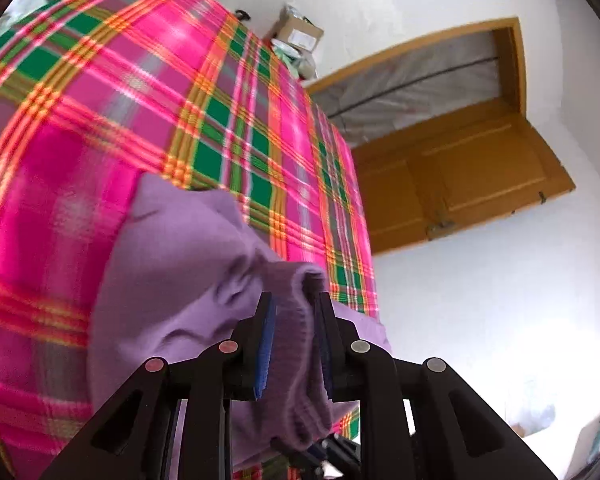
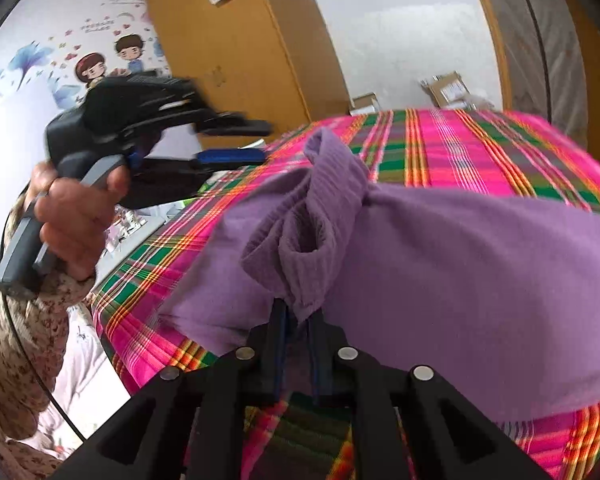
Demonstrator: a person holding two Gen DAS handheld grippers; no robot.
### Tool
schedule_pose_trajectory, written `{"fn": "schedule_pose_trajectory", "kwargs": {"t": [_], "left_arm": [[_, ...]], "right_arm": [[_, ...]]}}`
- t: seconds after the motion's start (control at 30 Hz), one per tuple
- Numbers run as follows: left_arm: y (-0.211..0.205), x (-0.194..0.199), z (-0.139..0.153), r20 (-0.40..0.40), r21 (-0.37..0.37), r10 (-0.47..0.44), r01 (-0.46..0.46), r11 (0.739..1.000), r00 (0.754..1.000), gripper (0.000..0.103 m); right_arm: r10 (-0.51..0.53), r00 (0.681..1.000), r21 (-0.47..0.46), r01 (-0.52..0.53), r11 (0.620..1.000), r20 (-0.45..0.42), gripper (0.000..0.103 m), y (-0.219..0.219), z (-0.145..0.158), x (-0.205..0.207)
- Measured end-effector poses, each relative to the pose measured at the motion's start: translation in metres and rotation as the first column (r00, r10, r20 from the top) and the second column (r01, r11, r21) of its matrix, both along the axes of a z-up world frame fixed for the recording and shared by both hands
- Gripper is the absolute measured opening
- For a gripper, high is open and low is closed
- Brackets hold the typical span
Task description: Fold clothes
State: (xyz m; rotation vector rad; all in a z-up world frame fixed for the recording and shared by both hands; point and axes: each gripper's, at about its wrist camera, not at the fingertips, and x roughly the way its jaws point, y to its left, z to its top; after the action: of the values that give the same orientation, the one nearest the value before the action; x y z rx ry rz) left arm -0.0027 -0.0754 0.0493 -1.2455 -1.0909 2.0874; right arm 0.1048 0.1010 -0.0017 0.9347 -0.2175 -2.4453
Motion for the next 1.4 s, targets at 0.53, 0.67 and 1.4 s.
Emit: {"fn": "schedule_pose_trajectory", "kwargs": {"t": [0.53, 0.67, 1.4], "left_arm": [[-0.036, 0.033, -0.041, 0.058, -0.008, 0.101, -0.101, 0.995, 0.993, 0.020], [-0.038, 0.041, -0.043, 0.066, -0.011, 0.103, -0.103, 0.995, 0.992, 0.020], [-0.016, 0.034, -0.041, 0.075, -0.125, 0.092, -0.082, 0.989, 0.993, 0.020]], "right_arm": [[-0.189, 0.981, -0.119, 0.192, 0.974, 0.038, 0.034, 0.068, 0.018, -0.017], [-0.131, 0.991, -0.119, 0.127, 0.985, -0.028, 0.034, 0.060, 0.035, -0.051], [-0.012, 1.000, 0.110, 0.012, 0.994, -0.003, 0.018, 0.023, 0.029, -0.123]]}}
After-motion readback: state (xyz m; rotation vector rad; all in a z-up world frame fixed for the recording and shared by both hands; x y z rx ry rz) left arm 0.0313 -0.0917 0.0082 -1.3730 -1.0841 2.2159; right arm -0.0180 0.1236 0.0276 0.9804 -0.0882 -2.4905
